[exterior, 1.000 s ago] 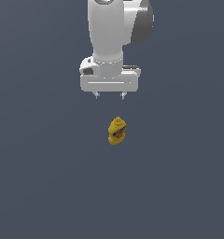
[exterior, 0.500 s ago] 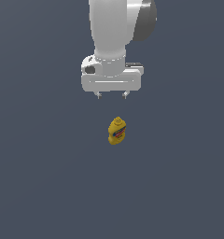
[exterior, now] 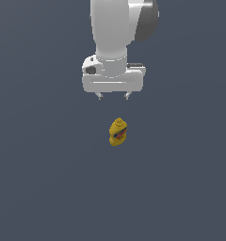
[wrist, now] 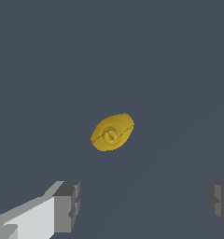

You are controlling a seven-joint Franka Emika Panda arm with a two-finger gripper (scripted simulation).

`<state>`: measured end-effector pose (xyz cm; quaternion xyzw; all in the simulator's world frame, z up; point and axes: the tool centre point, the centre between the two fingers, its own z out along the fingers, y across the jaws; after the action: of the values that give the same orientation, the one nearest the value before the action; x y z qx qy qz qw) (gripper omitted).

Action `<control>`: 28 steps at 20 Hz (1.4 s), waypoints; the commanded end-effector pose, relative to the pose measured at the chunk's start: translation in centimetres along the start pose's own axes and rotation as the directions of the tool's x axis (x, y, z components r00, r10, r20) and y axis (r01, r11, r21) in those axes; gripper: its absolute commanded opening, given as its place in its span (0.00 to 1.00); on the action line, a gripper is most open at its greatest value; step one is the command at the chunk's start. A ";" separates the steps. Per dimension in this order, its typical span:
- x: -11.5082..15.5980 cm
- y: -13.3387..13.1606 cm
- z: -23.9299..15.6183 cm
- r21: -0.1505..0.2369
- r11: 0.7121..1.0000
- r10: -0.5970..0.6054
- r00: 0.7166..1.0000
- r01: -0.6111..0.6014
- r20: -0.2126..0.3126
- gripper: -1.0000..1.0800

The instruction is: Pick up the object and move it to a goal position.

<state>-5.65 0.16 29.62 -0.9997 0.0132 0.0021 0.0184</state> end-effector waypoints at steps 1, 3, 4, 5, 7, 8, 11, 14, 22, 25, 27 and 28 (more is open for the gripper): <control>0.0 0.0 0.1 0.000 1.000 0.011 1.000 -0.011 0.000 0.96; 0.1 -0.1 0.2 -0.001 1.000 0.027 1.000 -0.027 0.000 0.96; 0.1 -0.1 0.3 -0.001 0.999 0.036 0.999 -0.036 0.000 0.96; 0.1 -0.1 0.4 -0.001 0.999 0.047 0.999 -0.047 0.000 0.96; 0.2 -0.2 0.5 -0.002 0.997 0.071 0.997 -0.071 0.000 0.96; 0.2 -0.2 0.6 -0.003 0.996 0.084 0.996 -0.084 0.000 0.96; 0.3 -0.3 1.0 -0.004 0.991 0.132 0.991 -0.132 -0.001 0.96; 0.5 -0.4 1.4 -0.006 0.982 0.188 0.982 -0.188 -0.002 0.96; 0.9 -0.8 2.9 -0.011 0.930 0.368 0.930 -0.368 -0.006 0.96; 1.1 -1.0 3.4 -0.013 0.901 0.433 0.901 -0.434 -0.008 0.96; 1.2 -1.1 3.8 -0.014 0.879 0.476 0.879 -0.476 -0.009 0.96; 1.3 -1.2 3.9 -0.014 0.868 0.497 0.868 -0.497 -0.010 0.96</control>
<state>-4.46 1.36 25.99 -0.9677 0.2517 0.0039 0.0096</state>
